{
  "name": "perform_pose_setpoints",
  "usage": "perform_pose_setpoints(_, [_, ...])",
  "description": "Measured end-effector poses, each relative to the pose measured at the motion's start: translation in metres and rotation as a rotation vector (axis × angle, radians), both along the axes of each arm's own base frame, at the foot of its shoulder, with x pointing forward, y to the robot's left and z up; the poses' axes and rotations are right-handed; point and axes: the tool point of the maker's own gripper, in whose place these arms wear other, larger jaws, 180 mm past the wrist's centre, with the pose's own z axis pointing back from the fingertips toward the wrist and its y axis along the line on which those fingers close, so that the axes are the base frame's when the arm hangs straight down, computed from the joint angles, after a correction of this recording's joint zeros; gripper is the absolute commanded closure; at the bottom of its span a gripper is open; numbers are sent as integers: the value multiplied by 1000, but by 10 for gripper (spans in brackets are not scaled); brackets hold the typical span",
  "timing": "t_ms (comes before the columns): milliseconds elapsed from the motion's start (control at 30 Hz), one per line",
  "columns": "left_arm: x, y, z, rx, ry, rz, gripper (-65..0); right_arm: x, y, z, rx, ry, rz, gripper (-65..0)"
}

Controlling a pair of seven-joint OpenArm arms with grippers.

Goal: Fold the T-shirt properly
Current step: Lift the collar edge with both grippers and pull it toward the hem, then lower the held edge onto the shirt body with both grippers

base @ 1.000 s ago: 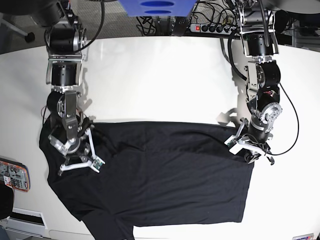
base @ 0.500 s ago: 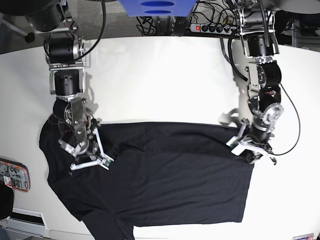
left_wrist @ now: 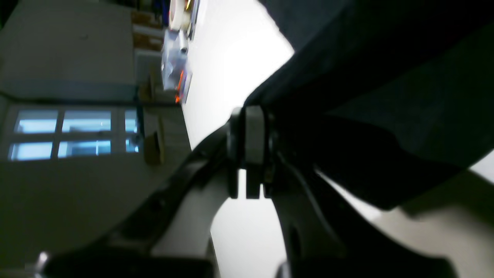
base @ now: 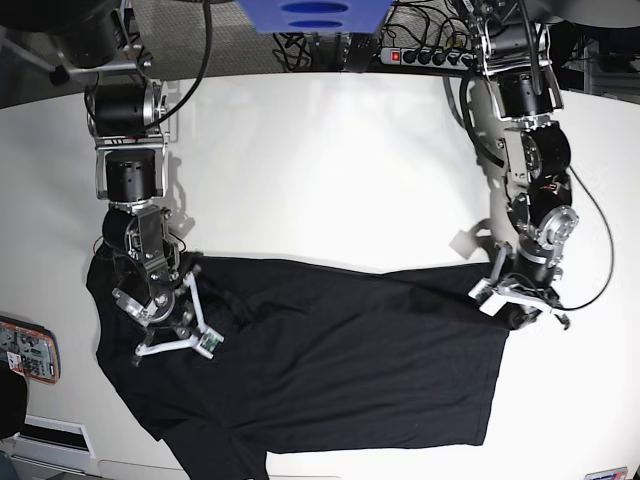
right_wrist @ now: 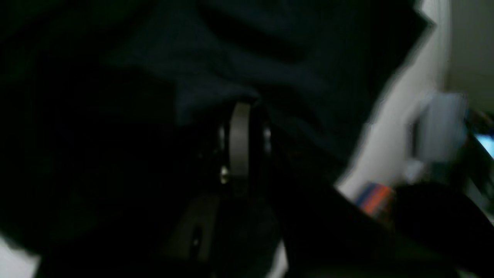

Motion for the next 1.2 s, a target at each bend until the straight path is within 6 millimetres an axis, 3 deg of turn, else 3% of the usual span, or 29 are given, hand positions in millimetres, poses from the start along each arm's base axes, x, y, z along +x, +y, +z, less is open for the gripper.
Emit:
perform_pose_setpoints(100, [-6, -5, -9, -2, 24, -13, 0, 11, -9, 14, -12, -79, -48, 0])
perform_pose_setpoints(500, [-9, -5, -13, -2, 35, -11, 0, 8, -45, 19, 27, -100, -168, 0])
perform_pose_setpoints(1000, [-6, -4, -9, 3, 27, -15, 0, 22, -29, 33, 89, -176, -86, 0])
perform_pose_setpoints(1133, [3, -10, -3, 38, 22, -62, 0, 51, -28, 73, 96, -263, -79, 0])
perform_pose_setpoints(1200, [7, -10, -2, 37, 16, -59, 0, 57, -28, 79, 107, -286, -83, 0])
